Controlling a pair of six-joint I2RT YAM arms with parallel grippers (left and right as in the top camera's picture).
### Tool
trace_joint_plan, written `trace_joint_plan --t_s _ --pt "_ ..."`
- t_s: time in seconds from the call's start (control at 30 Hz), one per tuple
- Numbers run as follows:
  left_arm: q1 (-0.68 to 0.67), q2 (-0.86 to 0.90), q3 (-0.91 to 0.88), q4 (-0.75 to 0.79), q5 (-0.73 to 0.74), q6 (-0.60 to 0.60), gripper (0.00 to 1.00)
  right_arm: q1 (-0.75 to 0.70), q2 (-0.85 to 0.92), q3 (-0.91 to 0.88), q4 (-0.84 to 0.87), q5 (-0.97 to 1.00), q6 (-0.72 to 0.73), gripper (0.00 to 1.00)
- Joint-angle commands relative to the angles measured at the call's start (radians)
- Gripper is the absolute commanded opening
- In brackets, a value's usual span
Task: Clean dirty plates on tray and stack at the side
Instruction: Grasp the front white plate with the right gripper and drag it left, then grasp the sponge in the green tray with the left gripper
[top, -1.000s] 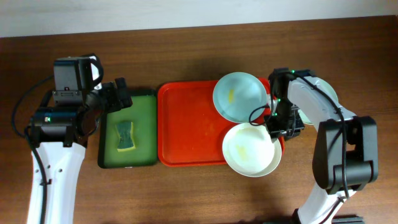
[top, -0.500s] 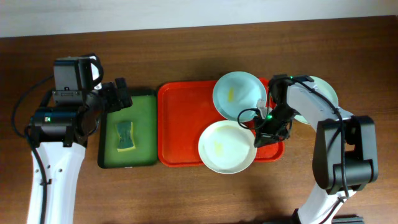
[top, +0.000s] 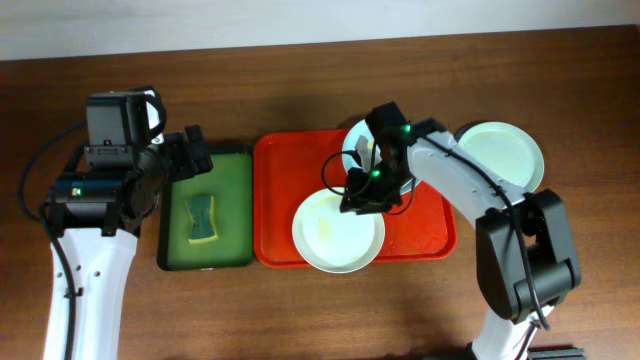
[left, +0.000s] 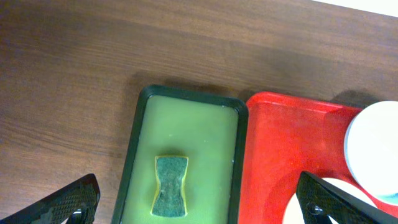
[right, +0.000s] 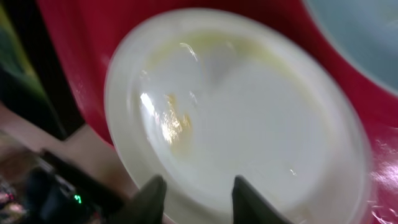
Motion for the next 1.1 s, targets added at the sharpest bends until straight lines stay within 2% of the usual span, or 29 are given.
trace_joint_plan --t_s 0.0,0.07,0.1,0.23,0.4,0.43,0.47,0.5,0.53,0.57,0.7,0.83,0.93,1.0,1.07 --pt "-0.004 -0.008 0.004 0.002 0.008 -0.002 0.99 -0.026 -0.014 0.045 -0.101 0.235 -0.038 0.41" --pt "-0.004 -0.008 0.004 0.001 0.008 -0.002 0.99 -0.027 -0.013 0.04 -0.165 0.422 -0.038 0.43" --pt "-0.004 -0.008 0.004 0.001 0.008 -0.002 0.99 -0.027 -0.013 0.022 -0.163 0.433 -0.037 0.42" --pt "-0.004 -0.008 0.004 0.001 0.008 -0.002 0.99 -0.025 -0.011 -0.1 -0.033 0.365 -0.037 0.33" --pt "-0.004 -0.008 0.004 0.002 0.008 -0.002 0.99 -0.025 -0.011 -0.135 0.026 0.307 -0.037 0.28" --pt "-0.004 -0.008 0.004 0.002 0.008 -0.002 0.99 -0.025 -0.012 -0.135 0.029 0.296 -0.037 0.09" --pt "-0.004 -0.008 0.004 0.001 0.008 -0.002 0.99 -0.024 -0.011 -0.135 0.029 0.259 -0.037 0.04" --pt "-0.004 -0.008 0.004 0.002 0.008 -0.002 0.99 -0.013 -0.011 -0.135 0.03 0.251 -0.024 0.04" --pt "-0.004 -0.008 0.004 0.002 0.008 -0.002 0.99 0.002 -0.011 -0.136 0.045 0.251 0.037 0.04" --pt "-0.004 -0.008 0.004 0.001 0.008 -0.002 0.99 0.026 -0.011 -0.136 0.098 0.251 0.165 0.04" --pt "-0.004 -0.008 0.004 0.001 0.008 -0.002 0.99 0.068 -0.011 -0.137 0.233 0.252 0.35 0.04" --pt "-0.004 -0.008 0.004 0.001 0.008 -0.002 0.99 0.079 -0.011 -0.137 0.332 0.26 0.349 0.04" --pt "-0.004 -0.008 0.004 0.001 0.008 -0.002 0.99 0.083 -0.011 -0.143 0.296 0.308 0.337 0.04" --pt "-0.004 -0.008 0.004 0.001 0.008 -0.002 0.99 0.097 -0.011 -0.158 0.283 0.315 0.278 0.04" --pt "-0.004 -0.008 0.004 0.001 0.008 -0.002 0.99 0.098 -0.011 -0.171 0.267 0.449 0.269 0.04"
